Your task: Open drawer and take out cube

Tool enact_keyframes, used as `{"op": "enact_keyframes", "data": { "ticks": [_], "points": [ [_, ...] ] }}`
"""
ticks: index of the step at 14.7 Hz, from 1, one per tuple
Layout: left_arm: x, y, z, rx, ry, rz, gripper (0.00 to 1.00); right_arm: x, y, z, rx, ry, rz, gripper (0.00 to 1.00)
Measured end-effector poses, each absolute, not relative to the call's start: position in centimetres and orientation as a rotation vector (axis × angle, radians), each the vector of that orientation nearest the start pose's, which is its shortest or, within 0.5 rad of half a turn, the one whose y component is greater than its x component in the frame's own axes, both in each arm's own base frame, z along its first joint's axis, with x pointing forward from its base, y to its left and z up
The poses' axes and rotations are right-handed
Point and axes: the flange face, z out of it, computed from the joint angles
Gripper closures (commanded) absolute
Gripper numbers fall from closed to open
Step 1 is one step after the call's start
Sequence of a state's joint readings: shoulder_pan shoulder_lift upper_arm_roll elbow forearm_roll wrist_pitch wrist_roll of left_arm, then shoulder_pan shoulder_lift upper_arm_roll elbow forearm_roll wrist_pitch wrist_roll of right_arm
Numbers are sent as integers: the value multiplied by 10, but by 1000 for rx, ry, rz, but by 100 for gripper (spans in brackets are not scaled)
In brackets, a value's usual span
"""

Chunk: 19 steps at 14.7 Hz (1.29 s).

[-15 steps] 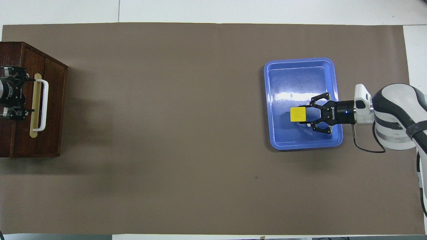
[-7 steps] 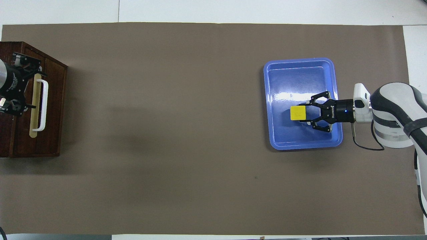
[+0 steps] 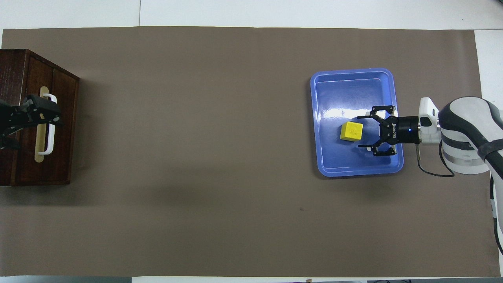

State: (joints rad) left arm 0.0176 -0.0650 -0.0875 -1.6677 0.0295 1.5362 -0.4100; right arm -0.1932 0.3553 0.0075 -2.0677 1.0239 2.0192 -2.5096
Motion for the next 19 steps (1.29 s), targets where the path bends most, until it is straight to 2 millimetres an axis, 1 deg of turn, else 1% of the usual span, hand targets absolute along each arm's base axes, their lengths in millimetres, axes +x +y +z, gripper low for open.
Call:
{"op": "enact_keyframes", "data": {
  "ticks": [1,2,3,8,10,11,13,14,17,19],
  "points": [
    [525,-35,613,-3063,-417,107,0,562,-55,252,-1656,-1804,-931,0],
    [523,-34,612,-3073,-346,122,0,563,-54,254,-1648,-1804,-934,0],
    [522,-34,610,-3075,-312,137,0,564,-54,255,-1642,-1805,-937,0],
    [520,-38,606,-3078,-264,165,0,568,-54,262,-1660,-1767,-929,0],
    [520,-42,606,-3092,-201,167,0,572,-55,271,-1686,-1755,-892,0],
    [519,-44,606,-3113,-160,173,0,574,-56,279,-1702,-1755,-863,0],
    [520,-46,602,-3141,-99,193,0,576,-55,307,-1737,-1742,-800,0],
    [522,-48,598,-3144,-63,209,0,577,-55,326,-1766,-1739,-758,0],
    [525,-61,587,-3143,5,250,0,576,-51,391,-1887,-1715,-621,0],
    [524,-63,589,-3141,12,258,0,575,-45,428,-1949,-1685,-540,0]
  ]
}}
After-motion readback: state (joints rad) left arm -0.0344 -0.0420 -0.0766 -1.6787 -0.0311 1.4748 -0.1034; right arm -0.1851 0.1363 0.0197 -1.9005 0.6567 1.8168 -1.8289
